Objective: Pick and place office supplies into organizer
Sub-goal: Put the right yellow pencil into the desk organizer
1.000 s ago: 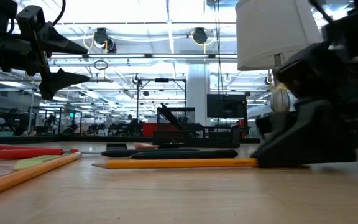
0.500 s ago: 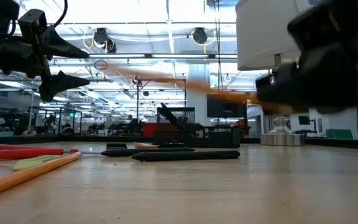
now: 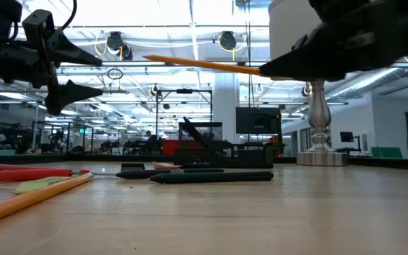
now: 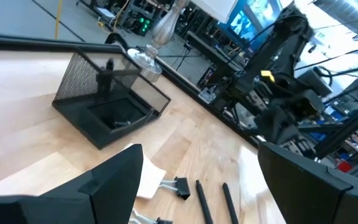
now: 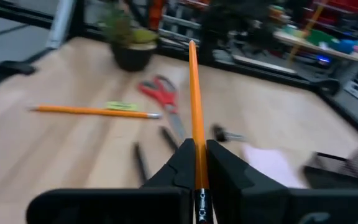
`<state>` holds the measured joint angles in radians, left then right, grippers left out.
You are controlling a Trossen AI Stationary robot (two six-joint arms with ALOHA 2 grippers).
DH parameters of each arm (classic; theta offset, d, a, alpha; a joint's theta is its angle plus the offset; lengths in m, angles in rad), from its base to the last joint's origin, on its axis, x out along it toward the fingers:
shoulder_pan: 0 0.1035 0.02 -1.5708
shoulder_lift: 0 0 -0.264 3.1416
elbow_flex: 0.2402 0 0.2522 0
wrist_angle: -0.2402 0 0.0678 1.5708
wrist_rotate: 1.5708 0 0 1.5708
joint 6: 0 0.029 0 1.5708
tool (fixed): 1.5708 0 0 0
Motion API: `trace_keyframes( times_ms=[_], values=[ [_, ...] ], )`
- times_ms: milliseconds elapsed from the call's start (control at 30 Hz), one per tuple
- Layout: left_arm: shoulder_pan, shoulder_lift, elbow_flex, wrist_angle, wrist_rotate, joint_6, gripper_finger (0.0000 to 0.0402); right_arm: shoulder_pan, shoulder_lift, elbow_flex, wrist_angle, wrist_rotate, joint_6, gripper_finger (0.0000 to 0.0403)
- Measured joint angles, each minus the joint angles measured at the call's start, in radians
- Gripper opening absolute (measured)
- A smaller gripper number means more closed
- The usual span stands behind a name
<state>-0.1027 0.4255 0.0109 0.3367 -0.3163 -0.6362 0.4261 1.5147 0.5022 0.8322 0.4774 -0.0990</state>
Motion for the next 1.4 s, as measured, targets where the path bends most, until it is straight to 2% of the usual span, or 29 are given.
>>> trace_keyframes(
  times_ms=[167,333,500,867,1067,1200,1400],
  values=[
    [0.0,0.0,0.0,0.02,0.0,0.007,0.0324,-0.095,-0.103,0.002,-0.118,-0.005,0.0,0.0019],
    [0.0,0.0,0.0,0.029,0.001,-0.002,0.0324,-0.177,-0.174,0.059,-0.321,-0.007,0.008,0.0019],
    [0.0,0.0,0.0,0.035,0.001,-0.021,0.0324,-0.257,-0.196,0.187,-0.556,-0.01,0.008,0.0019],
    [0.0,0.0,0.0,0.032,0.002,-0.014,0.0324,-0.404,-0.197,0.556,-1.17,-0.011,-0.024,0.002],
    [0.0,0.0,0.0,0.032,0.004,-0.001,0.0324,-0.46,-0.15,0.683,-1.374,-0.01,-0.023,0.002],
    [0.0,0.0,0.0,0.043,0.003,0.003,0.0324,-0.488,-0.077,0.757,-1.451,-0.04,-0.034,0.002],
    [0.0,0.0,0.0,0.045,0.001,0.007,0.0324,-0.524,0.055,0.889,-1.609,-0.029,-0.051,0.002]
  ],
)
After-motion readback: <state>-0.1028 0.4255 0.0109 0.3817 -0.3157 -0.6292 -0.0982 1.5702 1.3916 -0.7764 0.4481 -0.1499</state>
